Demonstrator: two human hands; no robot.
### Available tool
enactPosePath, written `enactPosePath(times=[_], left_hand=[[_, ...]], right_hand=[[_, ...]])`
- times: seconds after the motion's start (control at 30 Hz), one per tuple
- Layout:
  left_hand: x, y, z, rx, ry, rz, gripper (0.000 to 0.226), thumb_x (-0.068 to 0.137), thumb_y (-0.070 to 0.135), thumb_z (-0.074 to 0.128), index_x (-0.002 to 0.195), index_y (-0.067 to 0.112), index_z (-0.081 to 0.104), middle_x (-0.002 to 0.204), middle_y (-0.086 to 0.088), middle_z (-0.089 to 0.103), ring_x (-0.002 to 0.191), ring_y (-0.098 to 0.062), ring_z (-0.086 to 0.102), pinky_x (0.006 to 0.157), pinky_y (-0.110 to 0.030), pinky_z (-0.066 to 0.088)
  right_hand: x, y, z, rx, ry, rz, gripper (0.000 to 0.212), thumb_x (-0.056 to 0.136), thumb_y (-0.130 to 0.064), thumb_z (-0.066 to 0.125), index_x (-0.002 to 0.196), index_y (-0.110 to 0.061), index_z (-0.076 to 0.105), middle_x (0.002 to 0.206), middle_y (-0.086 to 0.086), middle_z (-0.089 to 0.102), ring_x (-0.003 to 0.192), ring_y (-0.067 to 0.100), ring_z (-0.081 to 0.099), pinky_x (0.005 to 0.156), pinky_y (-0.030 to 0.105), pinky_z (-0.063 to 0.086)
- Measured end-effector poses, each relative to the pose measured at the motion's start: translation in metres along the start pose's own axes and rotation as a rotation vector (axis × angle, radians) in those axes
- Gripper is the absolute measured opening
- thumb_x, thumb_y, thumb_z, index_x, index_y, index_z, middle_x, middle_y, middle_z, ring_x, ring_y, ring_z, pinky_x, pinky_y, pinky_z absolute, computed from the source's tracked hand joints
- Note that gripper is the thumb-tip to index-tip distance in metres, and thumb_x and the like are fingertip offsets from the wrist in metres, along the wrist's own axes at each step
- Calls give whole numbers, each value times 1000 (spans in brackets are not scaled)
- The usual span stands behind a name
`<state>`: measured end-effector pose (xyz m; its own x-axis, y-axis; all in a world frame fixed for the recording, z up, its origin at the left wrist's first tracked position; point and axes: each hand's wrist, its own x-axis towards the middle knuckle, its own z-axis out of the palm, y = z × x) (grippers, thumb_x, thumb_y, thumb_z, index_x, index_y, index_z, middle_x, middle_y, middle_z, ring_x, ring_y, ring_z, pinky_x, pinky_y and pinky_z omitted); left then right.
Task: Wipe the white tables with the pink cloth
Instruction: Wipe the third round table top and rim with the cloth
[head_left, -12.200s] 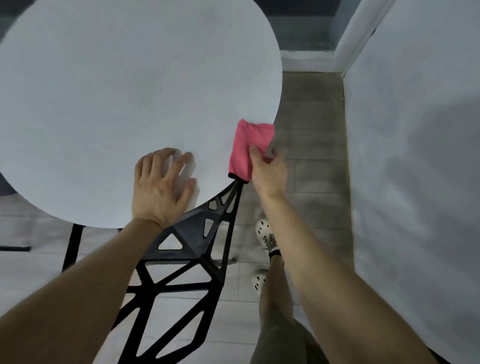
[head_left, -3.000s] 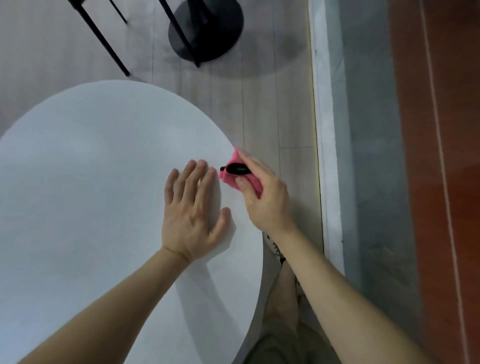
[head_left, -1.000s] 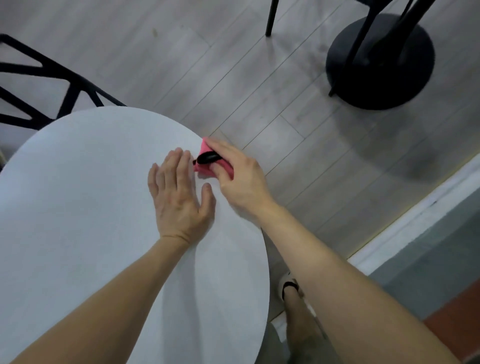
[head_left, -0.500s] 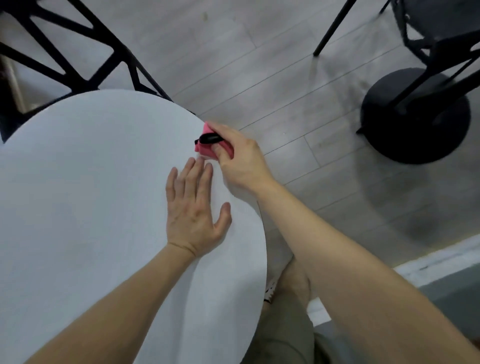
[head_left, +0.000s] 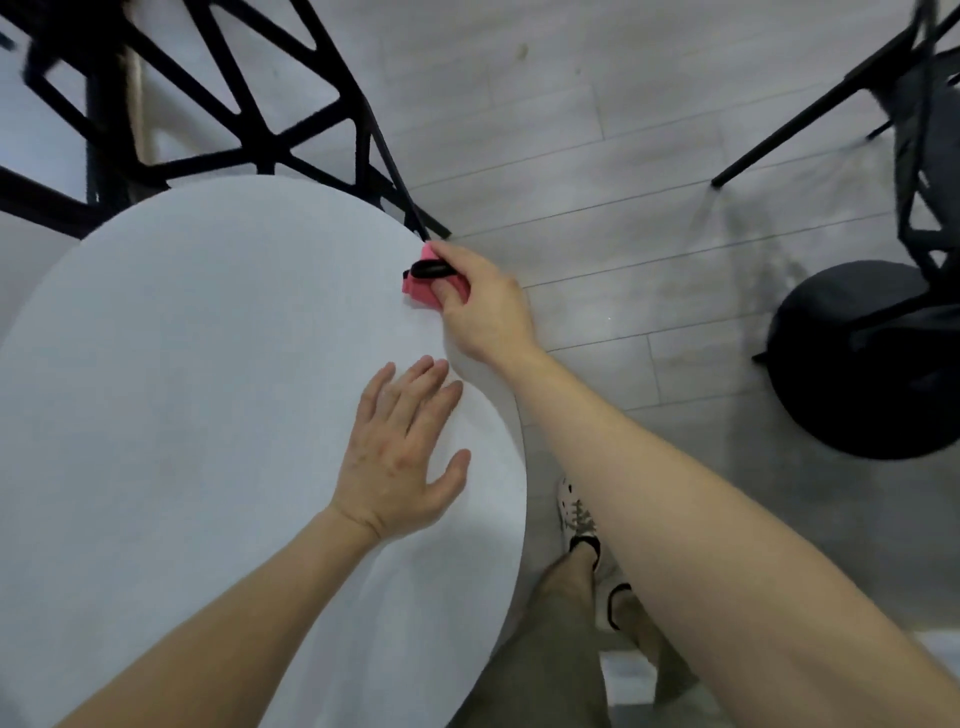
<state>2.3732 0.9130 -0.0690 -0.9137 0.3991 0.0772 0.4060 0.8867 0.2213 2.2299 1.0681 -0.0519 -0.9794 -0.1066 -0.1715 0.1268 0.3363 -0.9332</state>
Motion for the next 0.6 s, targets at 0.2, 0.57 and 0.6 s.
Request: enactPosePath(times=[0.2, 0.57, 0.6], left_hand=[[46, -66, -13, -37, 331, -406, 42, 104, 24, 59, 142, 8, 62, 147, -12, 59, 141, -34, 53, 121, -52, 38], [110, -166, -5, 215, 223, -903, 54, 110, 54, 40, 161, 37, 42, 168, -7, 38, 160, -31, 27, 128, -61, 20], [111, -165, -4, 219, 238, -909, 53, 110, 54, 41, 160, 37, 44, 167, -7, 39, 160, -31, 28, 128, -60, 19]], right_hand=[[-97, 18, -30, 114, -7, 61, 59, 102, 1, 63, 155, -25, 59, 140, -17, 68, 131, -5, 60, 112, 20, 48], [103, -35, 36, -85, -267, -119, 46, 104, -11, 64, 149, -23, 64, 143, -10, 68, 130, 5, 59, 112, 18, 43], [105, -33, 36, -77, -284, -121, 48, 104, -11, 64, 150, -23, 63, 145, -9, 67, 132, 5, 59, 113, 19, 43]])
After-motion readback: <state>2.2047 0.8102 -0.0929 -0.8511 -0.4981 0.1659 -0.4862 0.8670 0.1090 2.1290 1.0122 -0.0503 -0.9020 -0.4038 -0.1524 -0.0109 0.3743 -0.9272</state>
